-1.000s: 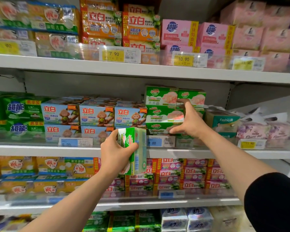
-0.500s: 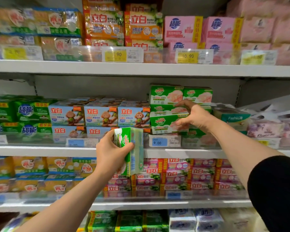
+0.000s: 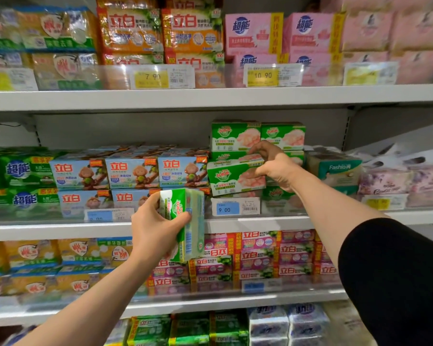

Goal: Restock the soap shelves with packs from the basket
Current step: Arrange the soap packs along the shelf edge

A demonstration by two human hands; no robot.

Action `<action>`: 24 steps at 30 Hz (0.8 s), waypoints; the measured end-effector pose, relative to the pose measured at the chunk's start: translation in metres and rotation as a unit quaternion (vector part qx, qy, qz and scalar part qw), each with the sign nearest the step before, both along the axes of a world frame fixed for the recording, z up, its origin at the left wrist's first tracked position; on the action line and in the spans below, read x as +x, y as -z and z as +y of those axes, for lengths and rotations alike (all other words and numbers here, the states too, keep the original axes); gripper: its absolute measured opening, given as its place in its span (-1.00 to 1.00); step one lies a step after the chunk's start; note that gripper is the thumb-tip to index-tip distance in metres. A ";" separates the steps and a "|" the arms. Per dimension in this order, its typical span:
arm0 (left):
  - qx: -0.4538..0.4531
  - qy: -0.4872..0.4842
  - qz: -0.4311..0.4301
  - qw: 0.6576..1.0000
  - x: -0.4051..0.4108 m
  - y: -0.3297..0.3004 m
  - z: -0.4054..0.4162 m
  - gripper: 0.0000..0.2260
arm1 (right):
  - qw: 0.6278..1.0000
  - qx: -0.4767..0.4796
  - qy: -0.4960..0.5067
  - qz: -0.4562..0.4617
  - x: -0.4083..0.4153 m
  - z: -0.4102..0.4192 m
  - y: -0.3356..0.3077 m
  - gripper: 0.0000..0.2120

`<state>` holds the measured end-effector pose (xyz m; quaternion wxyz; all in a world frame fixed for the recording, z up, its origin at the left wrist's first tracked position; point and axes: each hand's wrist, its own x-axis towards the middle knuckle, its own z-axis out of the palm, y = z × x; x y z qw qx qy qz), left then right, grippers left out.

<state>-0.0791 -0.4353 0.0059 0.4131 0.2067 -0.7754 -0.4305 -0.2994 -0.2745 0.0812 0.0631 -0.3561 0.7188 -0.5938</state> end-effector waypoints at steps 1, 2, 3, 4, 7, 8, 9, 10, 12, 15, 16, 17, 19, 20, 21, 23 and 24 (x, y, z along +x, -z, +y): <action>0.000 -0.001 0.000 1.000 0.000 0.000 0.001 -0.77 | 1.000 -0.008 -0.004 -0.008 -0.001 0.000 0.002 -0.51; 0.000 -0.001 -0.001 1.000 -0.001 0.000 0.001 -0.77 | 1.000 -0.013 -0.006 -0.013 -0.001 0.000 0.003 -0.50; 0.000 -0.001 -0.002 1.000 -0.001 0.000 0.001 -0.77 | 1.000 -0.009 -0.007 -0.011 -0.001 0.001 0.004 -0.50; 0.001 -0.002 -0.002 1.000 -0.001 0.000 0.000 -0.77 | 1.000 0.017 -0.004 0.008 -0.001 0.002 0.003 -0.47; 0.005 -0.002 -0.002 1.000 -0.001 0.000 0.001 -0.77 | 0.958 0.226 0.042 0.171 0.003 0.006 -0.009 -0.27; 0.004 -0.002 -0.002 1.000 -0.001 0.000 0.001 -0.77 | 0.941 0.260 0.062 0.205 0.007 0.006 -0.013 -0.22; 0.003 -0.002 -0.001 1.000 0.000 0.000 0.002 -0.77 | 0.939 0.262 0.071 0.210 0.010 0.005 -0.015 -0.19; 0.002 -0.001 0.000 1.000 0.000 0.000 0.002 -0.77 | 0.945 0.248 0.072 0.200 0.011 0.005 -0.016 -0.16; 0.000 -0.002 0.000 1.000 0.000 0.000 0.002 -0.77 | 0.956 0.220 0.067 0.182 0.015 0.005 -0.016 -0.14; -0.006 0.000 -0.003 1.000 0.000 -0.001 0.002 -0.76 | 0.963 0.205 0.063 0.164 0.014 0.004 -0.016 -0.14; -0.007 -0.001 -0.004 1.000 0.000 -0.001 0.002 -0.76 | 0.964 0.202 0.062 0.162 0.014 0.003 -0.016 -0.13; -0.010 -0.001 -0.005 1.000 -0.001 0.000 0.001 -0.76 | 0.964 0.203 0.062 0.161 0.013 0.003 -0.015 -0.12; -0.015 -0.002 -0.008 1.000 -0.002 0.001 0.001 -0.76 | 0.965 0.202 0.063 0.156 0.012 0.001 -0.014 -0.11; -0.017 -0.005 -0.009 1.000 -0.002 0.001 0.001 -0.76 | 0.965 0.199 0.063 0.156 0.011 0.000 -0.013 -0.10; -0.020 -0.008 -0.008 1.000 -0.003 0.001 0.001 -0.75 | 0.966 0.196 0.062 0.159 0.010 -0.001 -0.012 -0.08; -0.024 -0.012 -0.010 1.000 -0.003 0.001 0.001 -0.75 | 0.965 0.196 0.060 0.165 0.008 0.000 -0.009 -0.06; -0.024 -0.012 -0.011 1.000 -0.004 0.001 0.002 -0.75 | 0.964 0.197 0.059 0.169 0.007 0.000 -0.008 -0.06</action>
